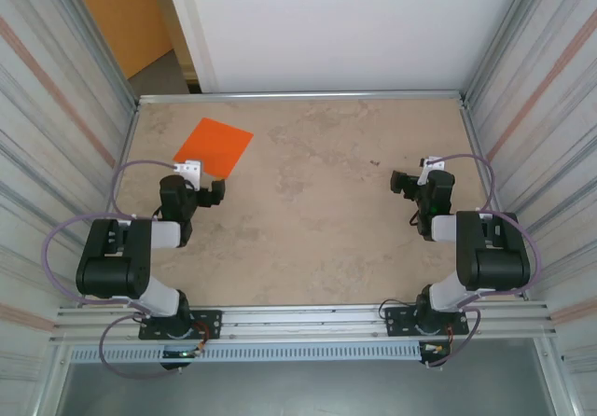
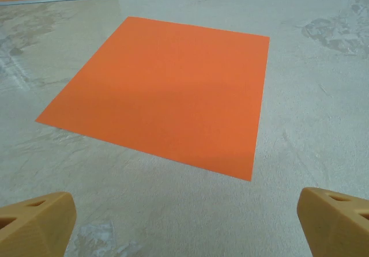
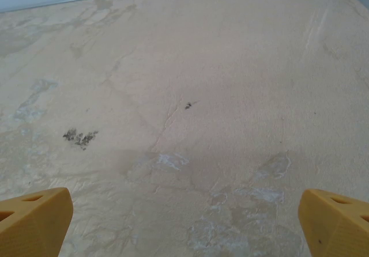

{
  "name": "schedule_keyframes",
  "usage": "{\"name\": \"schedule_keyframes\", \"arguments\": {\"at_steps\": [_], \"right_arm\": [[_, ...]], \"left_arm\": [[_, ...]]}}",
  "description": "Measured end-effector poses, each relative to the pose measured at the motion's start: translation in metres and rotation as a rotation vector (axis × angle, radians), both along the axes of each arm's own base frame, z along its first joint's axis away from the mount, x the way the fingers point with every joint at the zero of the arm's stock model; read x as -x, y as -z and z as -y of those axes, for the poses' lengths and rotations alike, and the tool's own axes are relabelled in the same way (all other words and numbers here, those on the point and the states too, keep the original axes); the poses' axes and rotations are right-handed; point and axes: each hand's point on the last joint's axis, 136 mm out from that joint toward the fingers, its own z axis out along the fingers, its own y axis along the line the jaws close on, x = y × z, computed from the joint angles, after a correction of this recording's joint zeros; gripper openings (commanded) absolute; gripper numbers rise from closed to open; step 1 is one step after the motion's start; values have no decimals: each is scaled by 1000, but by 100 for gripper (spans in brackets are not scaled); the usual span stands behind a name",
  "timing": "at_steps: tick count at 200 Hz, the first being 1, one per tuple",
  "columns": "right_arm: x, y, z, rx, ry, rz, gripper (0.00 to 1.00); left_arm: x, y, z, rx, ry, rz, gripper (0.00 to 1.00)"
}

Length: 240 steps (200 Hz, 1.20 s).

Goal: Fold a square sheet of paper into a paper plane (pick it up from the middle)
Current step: Move the square sheet of paper to the center of the table.

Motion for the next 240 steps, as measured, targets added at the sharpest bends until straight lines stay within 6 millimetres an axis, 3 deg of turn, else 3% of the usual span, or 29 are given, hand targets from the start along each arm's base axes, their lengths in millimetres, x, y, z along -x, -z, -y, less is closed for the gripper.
{"name": "schedule_keyframes", "arguments": {"at_steps": [198, 223, 240], "right_arm": [[0, 0, 0, 0, 0, 1, 99], [4, 0, -6, 26, -19, -26, 99], [2, -12, -13, 42, -32, -45, 99]], "left_arm": [[0, 0, -3, 3, -4, 1, 99], [4, -11, -5, 2, -13, 14, 99], [9, -33, -9, 3, -38, 40, 99]]}}
